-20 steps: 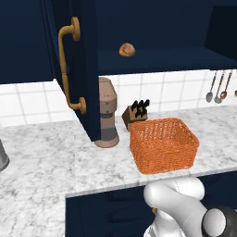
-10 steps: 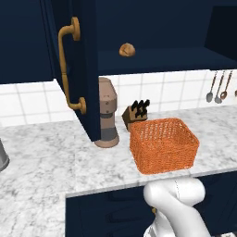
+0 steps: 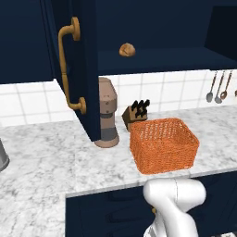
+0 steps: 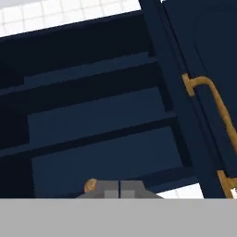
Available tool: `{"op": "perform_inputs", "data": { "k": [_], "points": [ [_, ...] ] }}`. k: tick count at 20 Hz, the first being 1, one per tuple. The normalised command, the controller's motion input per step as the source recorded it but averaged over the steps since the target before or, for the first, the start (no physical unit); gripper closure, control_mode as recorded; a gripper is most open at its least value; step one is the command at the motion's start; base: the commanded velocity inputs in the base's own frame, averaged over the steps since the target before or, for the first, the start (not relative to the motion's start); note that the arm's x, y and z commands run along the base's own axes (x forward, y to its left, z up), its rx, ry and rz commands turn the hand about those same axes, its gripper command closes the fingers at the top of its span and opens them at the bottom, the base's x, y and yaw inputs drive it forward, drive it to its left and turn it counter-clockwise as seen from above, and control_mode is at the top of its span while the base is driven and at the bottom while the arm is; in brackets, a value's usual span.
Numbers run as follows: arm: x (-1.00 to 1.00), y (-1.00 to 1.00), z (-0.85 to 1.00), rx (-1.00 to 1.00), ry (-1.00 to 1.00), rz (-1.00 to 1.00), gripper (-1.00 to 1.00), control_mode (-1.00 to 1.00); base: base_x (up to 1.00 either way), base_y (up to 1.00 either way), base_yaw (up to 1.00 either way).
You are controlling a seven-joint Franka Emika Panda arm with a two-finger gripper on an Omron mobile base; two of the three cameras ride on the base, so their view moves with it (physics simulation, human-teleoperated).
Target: Open the cabinet, pick up the bread from the cabinet and place it in the basket. Then move the basket to the dining counter.
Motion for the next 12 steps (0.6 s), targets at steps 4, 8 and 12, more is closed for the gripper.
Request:
{"op": "perform_inputs", "data": {
  "k": [4, 8, 12],
  "points": [
    [0.89, 0.91, -0.03, -0.1, -0.07, -0.52, 1.0, -1.0, 0.0, 0.0, 0.0],
    [1.0, 0.58, -0.21, -0.01, -0.01, -0.55, 1.0, -1.0, 0.0, 0.0, 0.0],
    [1.0, -0.04, -0.4, 0.02, -0.06, -0.46, 1.0, -1.0, 0.0, 0.0, 0.0]
  ]
}}
